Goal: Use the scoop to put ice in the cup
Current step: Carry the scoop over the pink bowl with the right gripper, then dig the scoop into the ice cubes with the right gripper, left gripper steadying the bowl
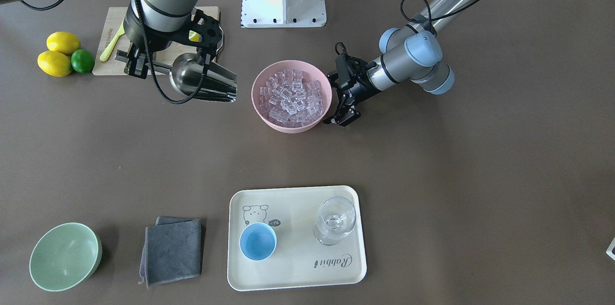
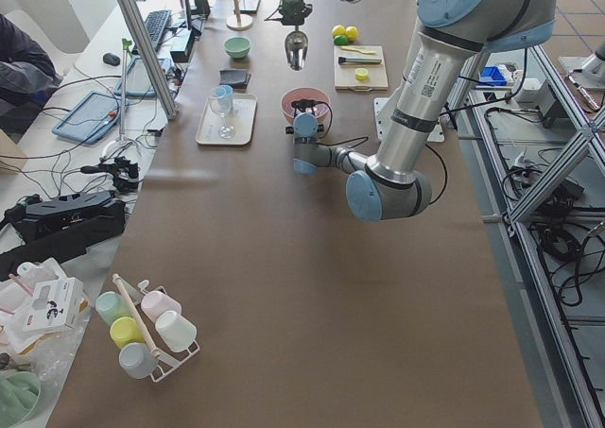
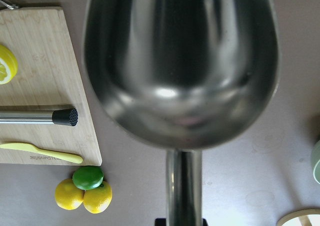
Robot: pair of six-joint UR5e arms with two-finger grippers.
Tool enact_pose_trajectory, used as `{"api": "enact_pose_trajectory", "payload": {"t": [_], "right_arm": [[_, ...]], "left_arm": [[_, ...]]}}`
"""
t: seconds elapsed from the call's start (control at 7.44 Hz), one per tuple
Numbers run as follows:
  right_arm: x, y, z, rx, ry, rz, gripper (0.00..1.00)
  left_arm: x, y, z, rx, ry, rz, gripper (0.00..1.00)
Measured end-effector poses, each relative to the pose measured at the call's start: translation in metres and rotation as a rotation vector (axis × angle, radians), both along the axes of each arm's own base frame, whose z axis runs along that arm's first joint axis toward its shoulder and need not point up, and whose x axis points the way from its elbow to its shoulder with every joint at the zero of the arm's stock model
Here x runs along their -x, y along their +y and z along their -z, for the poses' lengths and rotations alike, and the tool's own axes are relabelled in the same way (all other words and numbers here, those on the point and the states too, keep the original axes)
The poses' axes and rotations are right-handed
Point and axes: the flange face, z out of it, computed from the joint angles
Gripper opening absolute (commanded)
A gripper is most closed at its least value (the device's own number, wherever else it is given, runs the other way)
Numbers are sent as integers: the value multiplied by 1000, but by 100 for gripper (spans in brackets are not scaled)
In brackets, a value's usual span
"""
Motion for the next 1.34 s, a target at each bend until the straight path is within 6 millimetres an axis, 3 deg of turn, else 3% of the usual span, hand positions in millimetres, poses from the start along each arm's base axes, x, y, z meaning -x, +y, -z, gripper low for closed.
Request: {"api": "enact_pose_trajectory", "payload": {"t": [0.27,0.67,1.34], "right_arm": [[25,13,11,-11,28,40,0],[66,18,18,-4,81,75,0],[111,28,19,8,153,32,0]], "left_arm": [[-2,2,3,-3,6,-15,98],[-2,3,3,-4,8,-18,98],[-5,2,11,-3,14,-18,98]]}}
